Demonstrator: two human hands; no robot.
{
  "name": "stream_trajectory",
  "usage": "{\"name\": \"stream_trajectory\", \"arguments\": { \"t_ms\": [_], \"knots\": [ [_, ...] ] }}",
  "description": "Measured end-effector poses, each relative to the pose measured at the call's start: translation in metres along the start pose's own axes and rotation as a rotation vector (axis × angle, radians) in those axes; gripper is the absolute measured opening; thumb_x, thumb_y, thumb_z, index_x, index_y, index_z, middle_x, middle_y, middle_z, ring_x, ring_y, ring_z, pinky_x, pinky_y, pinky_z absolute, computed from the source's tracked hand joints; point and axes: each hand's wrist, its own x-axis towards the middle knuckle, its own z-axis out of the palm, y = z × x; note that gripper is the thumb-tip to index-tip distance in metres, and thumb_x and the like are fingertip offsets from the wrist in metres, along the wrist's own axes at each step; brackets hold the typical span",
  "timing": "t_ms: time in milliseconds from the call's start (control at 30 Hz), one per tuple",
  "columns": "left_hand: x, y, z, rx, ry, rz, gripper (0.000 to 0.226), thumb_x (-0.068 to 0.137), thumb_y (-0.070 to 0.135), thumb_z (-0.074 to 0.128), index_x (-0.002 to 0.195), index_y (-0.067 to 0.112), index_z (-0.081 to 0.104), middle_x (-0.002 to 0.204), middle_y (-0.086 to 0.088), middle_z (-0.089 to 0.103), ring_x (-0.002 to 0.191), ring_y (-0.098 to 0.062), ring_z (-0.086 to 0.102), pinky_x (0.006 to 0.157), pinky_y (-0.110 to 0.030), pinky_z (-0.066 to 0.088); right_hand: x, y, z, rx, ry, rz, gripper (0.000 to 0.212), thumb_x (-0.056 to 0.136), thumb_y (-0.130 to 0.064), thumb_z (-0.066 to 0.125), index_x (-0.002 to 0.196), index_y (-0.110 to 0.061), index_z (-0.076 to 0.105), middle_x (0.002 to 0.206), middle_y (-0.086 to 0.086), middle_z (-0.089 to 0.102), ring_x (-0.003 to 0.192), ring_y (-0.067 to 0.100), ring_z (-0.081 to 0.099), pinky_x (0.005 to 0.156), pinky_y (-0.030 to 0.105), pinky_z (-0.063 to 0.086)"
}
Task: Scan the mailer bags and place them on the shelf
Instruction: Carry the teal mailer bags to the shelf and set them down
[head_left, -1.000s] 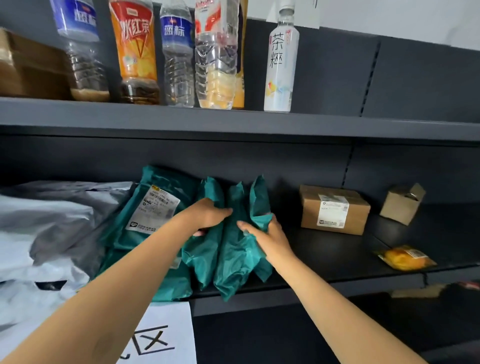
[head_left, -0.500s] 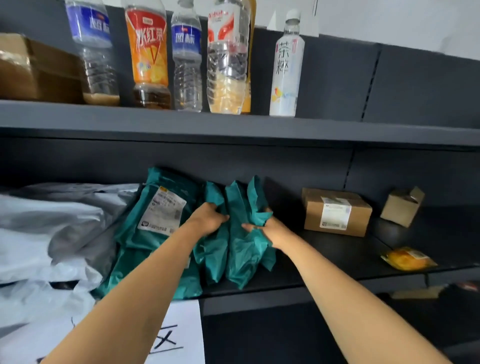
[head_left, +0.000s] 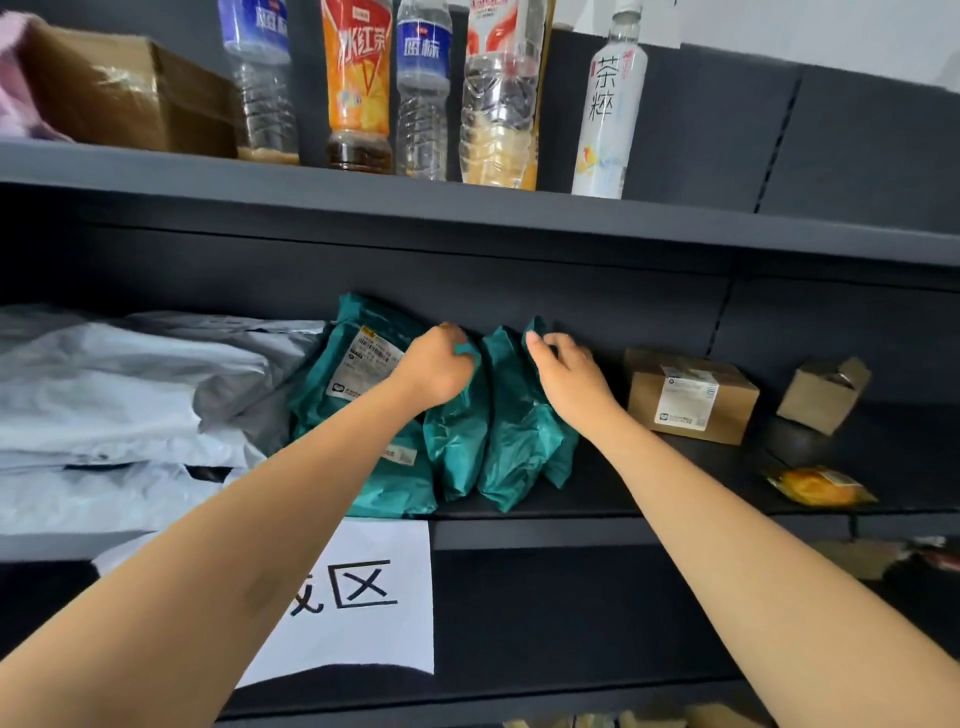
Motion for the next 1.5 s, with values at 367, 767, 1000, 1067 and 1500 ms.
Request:
{"name": "stream_trajectory", "arguments": {
  "t_ms": [367, 767, 1000, 1067, 1500],
  "knots": [
    [-0.054, -0.030, -0.069, 0.340, 0.154, 0.010, 0.019, 0.082, 0.008, 0.048, 0.096, 0.012, 0.060, 0.095, -0.013, 0.068, 0.090, -0.032, 0.060, 0.074, -0.034, 0.049, -0.046, -0.082, 0.050, -0.443, -0.207, -0.610, 0.034, 0.093, -0.034, 0.052, 0.120, -0.014, 0.059, 0.119, 0.006, 0.058, 0.106, 0.029, 0.057, 0.087, 0.037, 0.042],
    [-0.211, -0.096, -0.257, 0.659, 0.431, 0.075, 0.024, 0.090, 0.015, 0.047, 0.106, 0.017, 0.064, 0.091, 0.002, 0.062, 0.087, -0.030, 0.061, 0.078, -0.038, 0.050, -0.133, -0.236, 0.160, -0.177, -0.258, -0.757, 0.021, 0.088, -0.022, 0.053, 0.097, -0.009, 0.067, 0.104, 0.012, 0.066, 0.101, 0.032, 0.058, 0.083, 0.039, 0.048],
    [-0.363, -0.220, -0.413, 0.855, 0.358, -0.189, 0.027, 0.092, 0.025, 0.047, 0.116, 0.020, 0.059, 0.115, -0.004, 0.062, 0.105, -0.029, 0.058, 0.091, -0.039, 0.047, -0.230, -0.376, 0.268, -0.151, -0.269, -0.689, 0.024, 0.088, -0.020, 0.052, 0.100, -0.004, 0.065, 0.102, 0.013, 0.066, 0.096, 0.032, 0.060, 0.077, 0.038, 0.050],
    [-0.416, -0.256, -0.460, 0.854, 0.350, -0.294, 0.028, 0.091, 0.029, 0.048, 0.115, 0.022, 0.059, 0.113, -0.003, 0.062, 0.105, -0.025, 0.058, 0.090, -0.038, 0.047, -0.266, -0.418, 0.307, -0.160, -0.336, -0.734, 0.022, 0.089, -0.021, 0.052, 0.096, -0.005, 0.065, 0.095, 0.011, 0.066, 0.090, 0.031, 0.060, 0.069, 0.034, 0.047],
    [-0.658, -0.442, -0.690, 0.947, 0.389, -0.747, 0.032, 0.093, 0.032, 0.048, 0.123, 0.024, 0.053, 0.120, 0.001, 0.060, 0.110, -0.021, 0.056, 0.087, -0.031, 0.045, -0.449, -0.696, 0.569, -0.117, -0.683, -1.095, 0.019, 0.086, -0.025, 0.053, 0.097, -0.013, 0.063, 0.092, 0.003, 0.068, 0.087, 0.023, 0.061, 0.080, 0.034, 0.049]
  ]
}}
